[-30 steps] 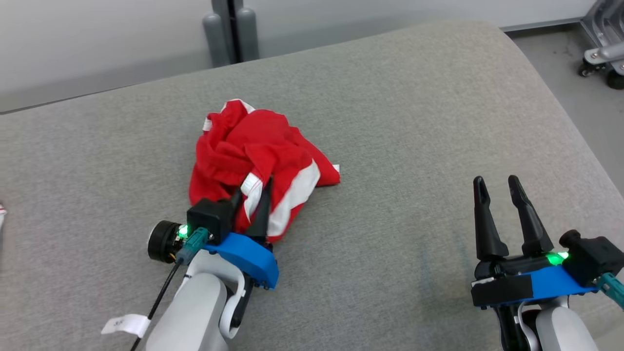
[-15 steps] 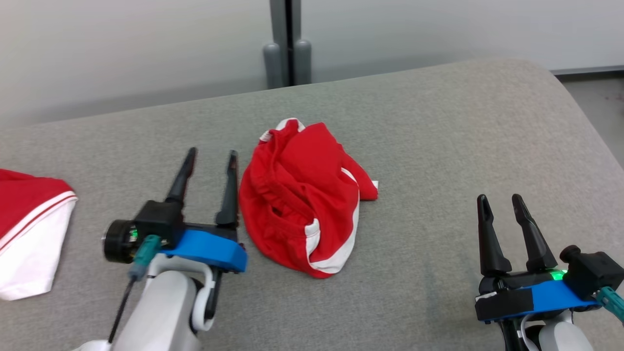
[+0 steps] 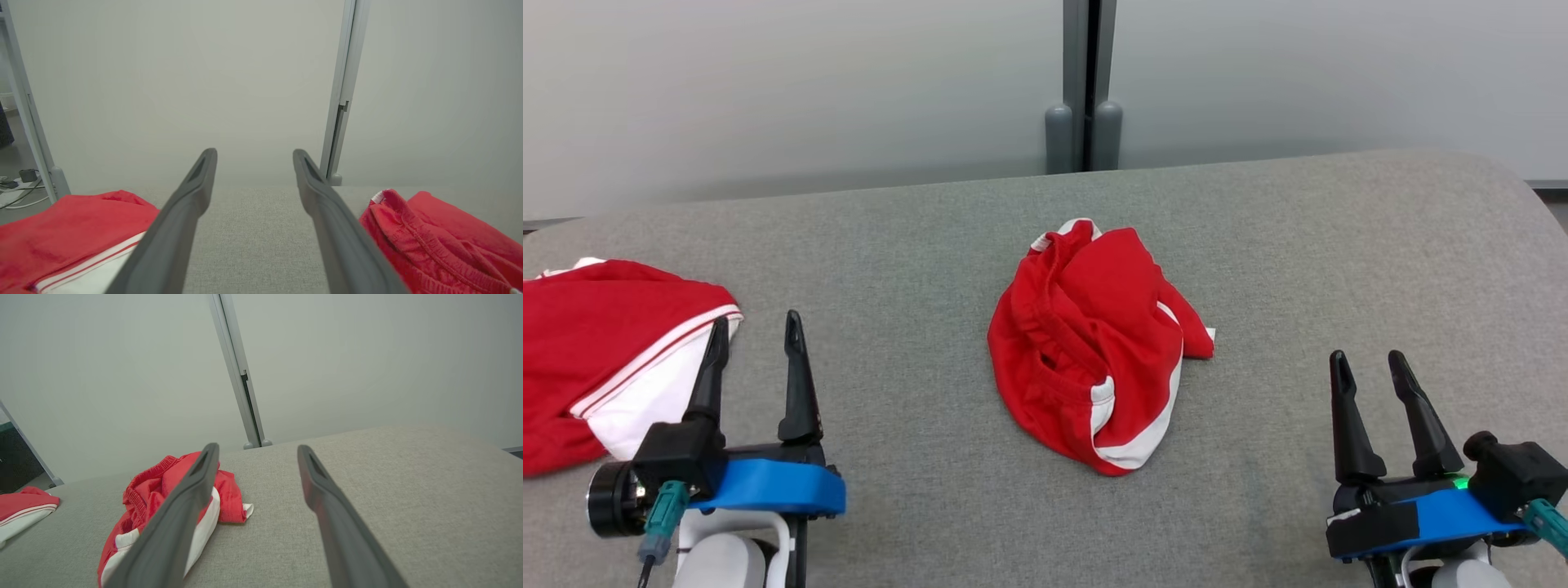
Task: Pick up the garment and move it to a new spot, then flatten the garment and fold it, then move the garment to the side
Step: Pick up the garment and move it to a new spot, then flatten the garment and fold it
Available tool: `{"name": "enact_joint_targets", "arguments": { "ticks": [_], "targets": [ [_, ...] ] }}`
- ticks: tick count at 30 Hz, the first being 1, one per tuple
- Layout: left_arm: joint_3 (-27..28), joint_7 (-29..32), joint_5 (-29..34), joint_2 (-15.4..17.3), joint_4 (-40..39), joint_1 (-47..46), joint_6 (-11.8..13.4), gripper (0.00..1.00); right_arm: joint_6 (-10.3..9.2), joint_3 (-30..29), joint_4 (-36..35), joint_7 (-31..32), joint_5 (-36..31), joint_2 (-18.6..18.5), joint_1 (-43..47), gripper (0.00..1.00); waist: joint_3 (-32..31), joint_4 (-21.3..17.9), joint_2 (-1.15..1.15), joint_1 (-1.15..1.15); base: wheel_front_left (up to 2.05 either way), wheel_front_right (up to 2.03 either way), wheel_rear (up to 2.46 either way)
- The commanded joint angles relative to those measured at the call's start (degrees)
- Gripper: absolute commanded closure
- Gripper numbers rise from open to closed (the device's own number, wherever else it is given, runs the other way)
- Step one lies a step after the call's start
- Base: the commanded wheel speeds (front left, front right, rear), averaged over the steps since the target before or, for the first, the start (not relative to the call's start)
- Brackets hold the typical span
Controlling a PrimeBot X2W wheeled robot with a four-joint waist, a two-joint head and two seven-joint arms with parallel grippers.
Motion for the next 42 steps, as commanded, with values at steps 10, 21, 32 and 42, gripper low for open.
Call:
{"name": "enact_joint_targets", "arguments": {
  "ticks": [10, 21, 32, 42],
  "targets": [
    [1.79, -0.17, 1.07, 0.69, -0.13, 6.56, -0.29, 0.00, 0.13, -0.33, -0.20, 1.42, -1.16, -0.06, 2.53, 0.00, -2.73, 1.11, 0.00, 0.00, 0.00, 0.00, 0.00],
    [1.32, -0.17, 0.87, 0.66, 1.54, 9.01, 0.06, 0.00, 0.13, -0.68, -0.65, 2.98, -1.89, -0.06, 4.53, 0.00, -4.95, 0.95, 0.00, 0.00, 0.00, 0.00, 0.00],
    [0.47, -0.07, 0.73, 0.51, 1.63, 8.91, 0.43, 0.00, 0.13, -0.85, -0.76, 3.93, -1.95, -0.06, 5.09, 0.00, -5.43, 1.05, 0.00, 0.00, 0.00, 0.00, 0.00],
    [0.07, 0.32, 0.61, 1.03, 1.07, 9.10, 0.98, 0.00, 0.13, -0.60, -0.48, 4.00, -1.53, -0.06, 5.34, 0.00, -5.26, 1.31, 0.00, 0.00, 0.00, 0.00, 0.00]
  ]
}}
